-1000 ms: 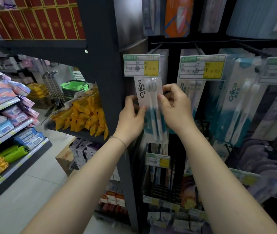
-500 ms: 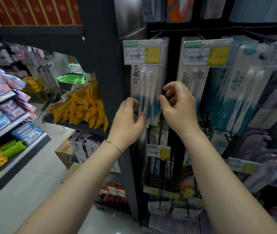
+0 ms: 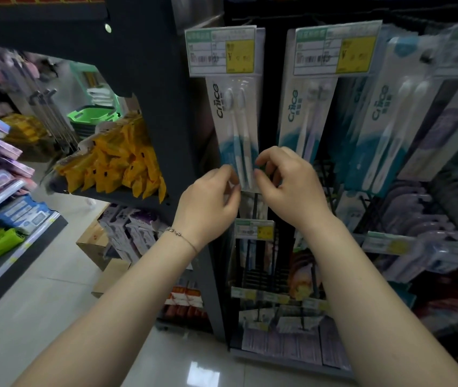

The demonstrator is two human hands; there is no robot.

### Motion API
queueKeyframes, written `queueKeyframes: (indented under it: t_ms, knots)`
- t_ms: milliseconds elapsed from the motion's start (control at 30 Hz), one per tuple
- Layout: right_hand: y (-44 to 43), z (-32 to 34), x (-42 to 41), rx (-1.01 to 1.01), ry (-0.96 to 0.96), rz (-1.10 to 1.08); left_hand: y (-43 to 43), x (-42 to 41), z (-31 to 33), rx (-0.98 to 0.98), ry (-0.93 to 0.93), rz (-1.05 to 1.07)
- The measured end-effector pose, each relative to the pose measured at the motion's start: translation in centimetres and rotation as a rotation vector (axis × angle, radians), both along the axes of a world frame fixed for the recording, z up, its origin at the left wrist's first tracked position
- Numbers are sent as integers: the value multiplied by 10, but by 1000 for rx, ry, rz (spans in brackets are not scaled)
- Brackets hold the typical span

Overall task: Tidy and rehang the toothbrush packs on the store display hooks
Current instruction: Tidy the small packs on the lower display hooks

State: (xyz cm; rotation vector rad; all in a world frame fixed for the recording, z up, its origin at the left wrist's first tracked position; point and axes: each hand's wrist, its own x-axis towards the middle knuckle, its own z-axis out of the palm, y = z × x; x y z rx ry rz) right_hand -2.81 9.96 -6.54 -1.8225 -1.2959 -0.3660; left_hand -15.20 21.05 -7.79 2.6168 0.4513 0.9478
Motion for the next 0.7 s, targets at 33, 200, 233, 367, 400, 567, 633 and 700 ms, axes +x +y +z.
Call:
queueKeyframes:
  t_ms: [33,200,233,367,400,567,633,700]
  knots:
    - [-2,-3,0,-4,3,-14,-2,-1,-1,9,-4,-6]
    - [-19,-20,-2,3,55,-125,-12,-7,-12,-1,0,-52]
    - [-23,-25,-3,1,56,-144,-15,-8,-17,-4,13,-64]
    - [-38,-45,-12,4,65,-190,-32,-15,-38,-37,76,-131]
    - [-42,-51,-14,13,72,-198,-36,-17,-45,-44,96,-151]
    - [-61,-78,-26,49,99,-253,-50,-23,-81,-83,221,-211]
    - [-66,-89,-29,58,104,-276,-52,-22,-93,-106,259,-213]
    - [-69,-99,-30,63,124,-287,-54,-20,-104,-123,305,-210]
